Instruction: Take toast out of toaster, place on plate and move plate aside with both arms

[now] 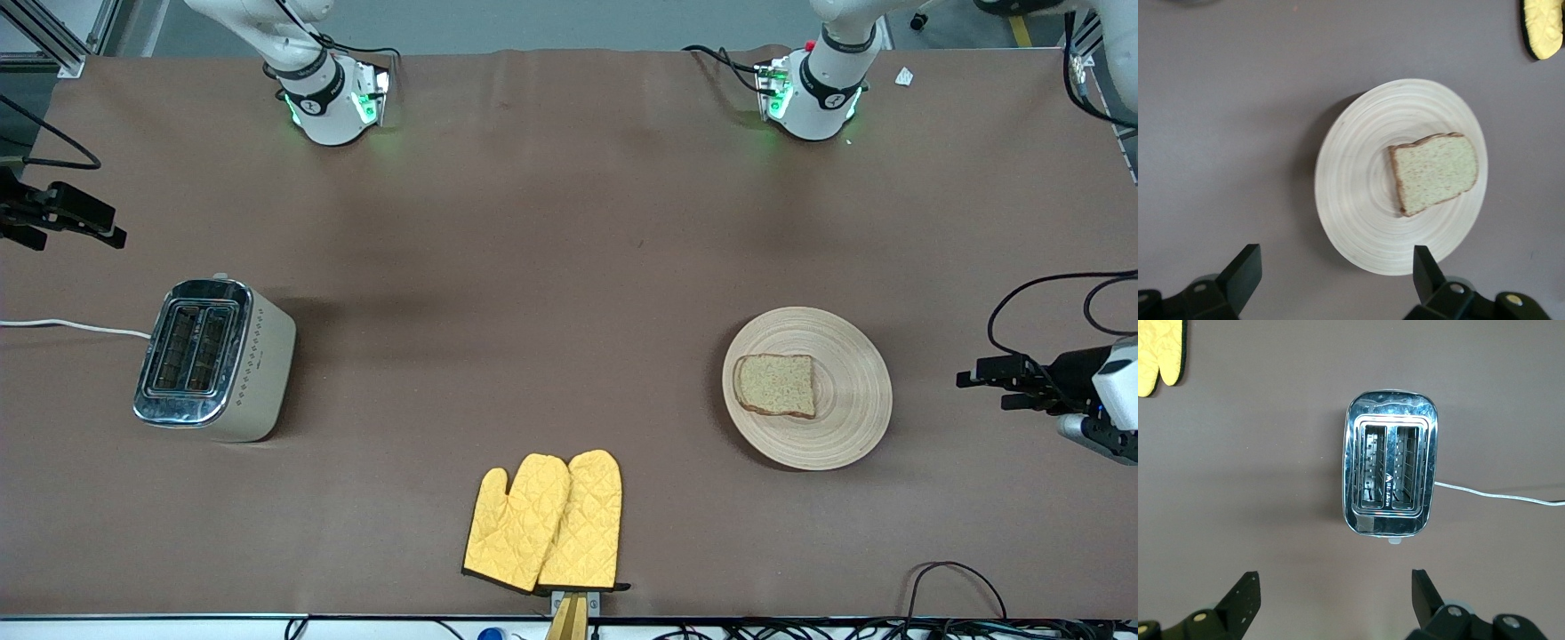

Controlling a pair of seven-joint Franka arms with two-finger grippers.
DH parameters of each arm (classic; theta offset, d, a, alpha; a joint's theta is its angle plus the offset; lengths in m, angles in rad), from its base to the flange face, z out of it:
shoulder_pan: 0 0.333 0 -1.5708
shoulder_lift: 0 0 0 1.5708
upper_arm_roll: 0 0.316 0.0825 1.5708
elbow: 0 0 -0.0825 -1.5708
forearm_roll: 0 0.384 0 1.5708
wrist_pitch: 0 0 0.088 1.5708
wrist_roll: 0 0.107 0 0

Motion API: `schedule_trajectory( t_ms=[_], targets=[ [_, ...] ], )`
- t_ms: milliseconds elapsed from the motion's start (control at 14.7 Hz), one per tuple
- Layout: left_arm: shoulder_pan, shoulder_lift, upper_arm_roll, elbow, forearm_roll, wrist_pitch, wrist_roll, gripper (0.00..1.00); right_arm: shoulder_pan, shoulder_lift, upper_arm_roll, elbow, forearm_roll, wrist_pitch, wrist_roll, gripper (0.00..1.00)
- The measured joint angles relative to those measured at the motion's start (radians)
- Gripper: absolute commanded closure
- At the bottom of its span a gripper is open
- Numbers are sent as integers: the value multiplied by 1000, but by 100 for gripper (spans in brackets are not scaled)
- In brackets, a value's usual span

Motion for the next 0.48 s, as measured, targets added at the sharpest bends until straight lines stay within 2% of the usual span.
schedule_trajectory(
  t_ms=[476],
  targets=[
    [-126, -198, -5, -11, 137, -122, -278, 0, -3, 0, 0, 0, 0, 0, 0, 0]
  ],
)
